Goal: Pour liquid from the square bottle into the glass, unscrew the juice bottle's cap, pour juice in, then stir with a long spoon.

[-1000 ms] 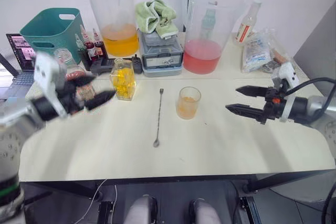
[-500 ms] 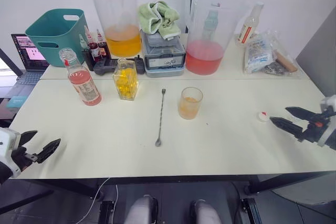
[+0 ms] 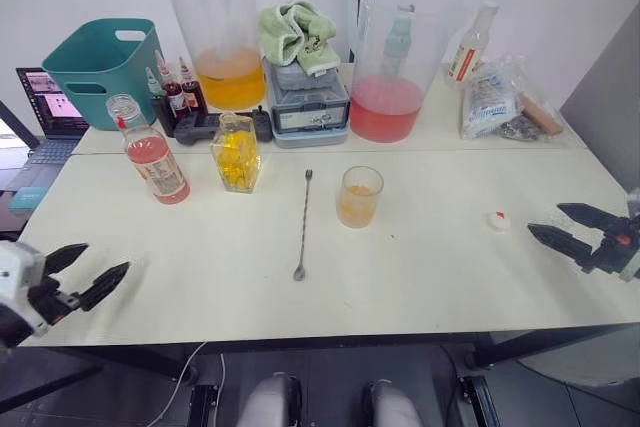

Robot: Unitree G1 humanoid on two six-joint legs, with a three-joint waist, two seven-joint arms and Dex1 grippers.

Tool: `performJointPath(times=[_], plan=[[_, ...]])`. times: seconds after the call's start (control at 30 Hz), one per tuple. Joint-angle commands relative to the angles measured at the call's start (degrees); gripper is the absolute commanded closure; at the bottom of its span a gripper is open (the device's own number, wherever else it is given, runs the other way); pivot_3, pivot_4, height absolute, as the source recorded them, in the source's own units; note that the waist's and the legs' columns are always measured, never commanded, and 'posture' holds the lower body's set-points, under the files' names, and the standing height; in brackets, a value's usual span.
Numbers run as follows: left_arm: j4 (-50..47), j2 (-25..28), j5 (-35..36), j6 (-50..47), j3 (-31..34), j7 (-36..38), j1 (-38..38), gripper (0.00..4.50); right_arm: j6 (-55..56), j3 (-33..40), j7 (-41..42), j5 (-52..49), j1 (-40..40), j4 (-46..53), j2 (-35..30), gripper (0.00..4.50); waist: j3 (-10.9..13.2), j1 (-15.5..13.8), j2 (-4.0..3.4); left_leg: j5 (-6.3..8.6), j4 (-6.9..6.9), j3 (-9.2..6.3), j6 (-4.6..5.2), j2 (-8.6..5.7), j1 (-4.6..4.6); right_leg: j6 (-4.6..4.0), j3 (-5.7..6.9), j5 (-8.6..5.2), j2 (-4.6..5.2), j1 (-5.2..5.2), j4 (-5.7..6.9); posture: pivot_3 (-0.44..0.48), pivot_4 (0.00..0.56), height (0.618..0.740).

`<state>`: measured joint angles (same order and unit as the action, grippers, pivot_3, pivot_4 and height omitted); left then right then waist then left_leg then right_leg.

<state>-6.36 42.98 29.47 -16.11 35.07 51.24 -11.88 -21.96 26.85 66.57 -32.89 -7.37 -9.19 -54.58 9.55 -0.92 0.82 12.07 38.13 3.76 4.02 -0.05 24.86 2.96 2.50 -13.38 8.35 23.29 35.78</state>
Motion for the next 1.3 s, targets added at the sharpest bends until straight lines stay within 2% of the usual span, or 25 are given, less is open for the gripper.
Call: performJointPath(times=[0.03,0.23,0.37,0.47,0.63,0.8,0.9,1.17,1.3], plan=[[-7.0,-0.3,1.0,-4.8,-3.6,-5.1,3.5,0.05,-3.8,-0.6,2.9,-3.5,0.8,9.2,-2.0,0.00,0.0,-0.1,0.01,0.00,0.00,0.00,0.00,0.00,-0.01,0.01,0.02,0.00,-0.03,-0.01,0.00,0.000,0.150,0.736],[-21.3,-1.5,-1.5,-14.2,-17.6,-13.2,8.8,0.05,-8.2,-4.5,4.1,-5.3,-0.6,20.6,-4.4,0.00,0.0,-0.1,0.02,-0.02,0.00,0.03,0.10,-0.07,-0.02,0.10,0.02,0.06,-0.06,-0.06,0.02,0.000,0.150,0.736],[-24.6,-5.8,-1.8,-22.8,-25.9,-20.9,16.8,0.05,-11.4,-6.8,2.6,-7.7,-4.9,25.8,-4.8,0.00,0.0,-0.2,0.04,-0.19,0.01,0.03,0.32,-0.05,-0.02,0.10,0.01,0.06,-0.26,-0.07,0.01,0.000,0.150,0.736],[-24.1,-9.4,-5.7,-28.1,-33.4,-26.6,22.2,0.05,-12.6,-8.6,2.2,-8.0,-7.6,27.9,-4.8,0.00,0.0,-0.6,0.05,-0.24,0.07,0.02,0.39,-0.06,-0.04,0.13,-0.06,0.08,-0.39,-0.13,0.01,0.000,0.150,0.736],[-22.4,-17.1,-7.7,-36.1,-37.5,-34.8,27.9,0.05,-12.0,-9.7,1.2,-6.8,-9.2,28.7,-4.4,0.00,0.0,-1.2,0.12,-0.24,0.10,0.01,0.46,-0.08,-0.03,0.18,-0.14,0.10,-0.52,-0.15,0.02,0.000,0.150,0.736],[-20.8,-21.3,-10.6,-40.3,-40.7,-38.8,30.6,0.05,-11.7,-10.2,0.2,-6.7,-9.0,29.6,-4.0,0.00,0.0,-1.4,0.12,-0.24,0.12,0.00,0.46,-0.08,-0.02,0.18,-0.17,0.10,-0.56,-0.16,0.00,0.000,0.150,0.736],[-17.4,-24.4,-14.0,-41.3,-44.9,-42.0,32.2,0.05,-11.1,-9.7,-0.7,-6.5,-8.5,30.3,-3.5,0.00,0.0,-1.6,0.12,-0.24,0.12,-0.01,0.46,-0.08,-0.02,0.18,-0.17,0.10,-0.57,-0.17,0.00,0.000,0.150,0.736],[-10.8,-27.9,-19.1,-38.3,-50.8,-42.2,32.4,0.05,-10.8,-7.7,-1.8,-5.9,-6.9,31.4,-4.2,0.00,0.0,-1.9,0.10,-0.25,0.21,-0.06,0.45,-0.07,0.01,0.17,-0.19,0.09,-0.58,-0.18,0.01,0.000,0.150,0.736],[-10.2,-27.7,-21.6,-39.5,-51.0,-42.8,32.3,1.21,-10.3,-7.2,-1.6,-5.6,-6.4,31.4,-4.3,0.00,0.0,-2.1,0.10,-0.25,0.29,-0.09,0.46,-0.07,0.00,0.17,-0.18,0.09,-0.55,-0.24,0.00,0.000,0.150,0.736]])
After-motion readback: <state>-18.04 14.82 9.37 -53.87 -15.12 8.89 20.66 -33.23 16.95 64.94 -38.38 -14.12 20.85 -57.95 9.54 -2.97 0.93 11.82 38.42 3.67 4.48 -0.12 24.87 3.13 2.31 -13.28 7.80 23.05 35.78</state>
